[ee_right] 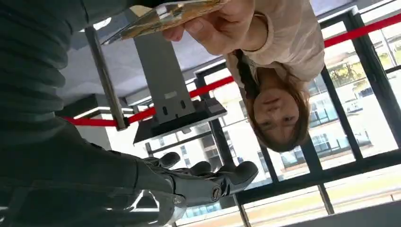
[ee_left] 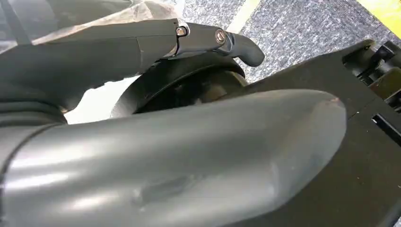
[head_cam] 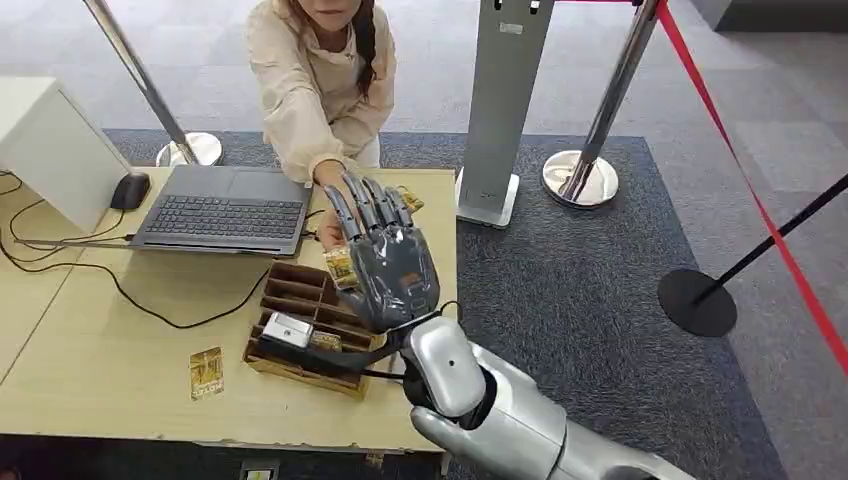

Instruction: Pass the card to the sensor for recognition and then transmit it.

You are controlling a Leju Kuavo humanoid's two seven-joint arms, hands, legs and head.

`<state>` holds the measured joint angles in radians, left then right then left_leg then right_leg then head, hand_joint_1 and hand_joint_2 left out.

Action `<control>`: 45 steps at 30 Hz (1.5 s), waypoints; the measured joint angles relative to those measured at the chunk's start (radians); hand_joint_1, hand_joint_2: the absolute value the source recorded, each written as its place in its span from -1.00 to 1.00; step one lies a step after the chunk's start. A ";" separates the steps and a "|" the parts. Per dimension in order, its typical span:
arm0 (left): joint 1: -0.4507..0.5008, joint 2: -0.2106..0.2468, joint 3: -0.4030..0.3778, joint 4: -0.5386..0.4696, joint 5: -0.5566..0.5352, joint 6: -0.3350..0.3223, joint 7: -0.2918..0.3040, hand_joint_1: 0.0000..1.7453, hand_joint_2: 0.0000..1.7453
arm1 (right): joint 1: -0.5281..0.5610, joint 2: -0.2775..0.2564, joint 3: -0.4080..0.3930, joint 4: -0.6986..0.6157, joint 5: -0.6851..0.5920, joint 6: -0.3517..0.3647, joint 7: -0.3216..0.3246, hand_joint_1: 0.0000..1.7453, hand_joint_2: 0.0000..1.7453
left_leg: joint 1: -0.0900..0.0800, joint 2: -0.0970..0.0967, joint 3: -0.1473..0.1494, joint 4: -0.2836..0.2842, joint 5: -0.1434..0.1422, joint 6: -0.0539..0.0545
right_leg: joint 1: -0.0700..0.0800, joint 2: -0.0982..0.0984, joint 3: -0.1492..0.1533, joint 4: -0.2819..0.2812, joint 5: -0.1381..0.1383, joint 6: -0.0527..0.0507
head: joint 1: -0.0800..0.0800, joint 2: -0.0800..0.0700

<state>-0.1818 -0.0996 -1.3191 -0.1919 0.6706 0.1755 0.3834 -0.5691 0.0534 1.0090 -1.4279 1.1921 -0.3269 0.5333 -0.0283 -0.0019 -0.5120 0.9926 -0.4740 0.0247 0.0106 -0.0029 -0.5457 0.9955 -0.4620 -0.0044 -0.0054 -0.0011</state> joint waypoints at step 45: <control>0.013 -0.003 0.001 0.005 0.018 0.024 -0.044 -1.00 -1.00 | 0.017 -0.084 -0.027 -0.123 0.018 -0.060 0.054 1.00 1.00 | 0.000 0.000 0.000 0.000 0.000 0.000 | 0.000 0.000 0.000 0.000 0.000 0.000 | 0.000 0.000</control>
<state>-0.1693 -0.1026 -1.3184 -0.1869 0.6886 0.1991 0.3398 -0.5518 -0.0306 0.9823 -1.5504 1.2105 -0.3869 0.5871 -0.0287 -0.0020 -0.5117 0.9927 -0.4742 0.0248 0.0104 -0.0027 -0.5461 0.9952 -0.4621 -0.0043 -0.0050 -0.0011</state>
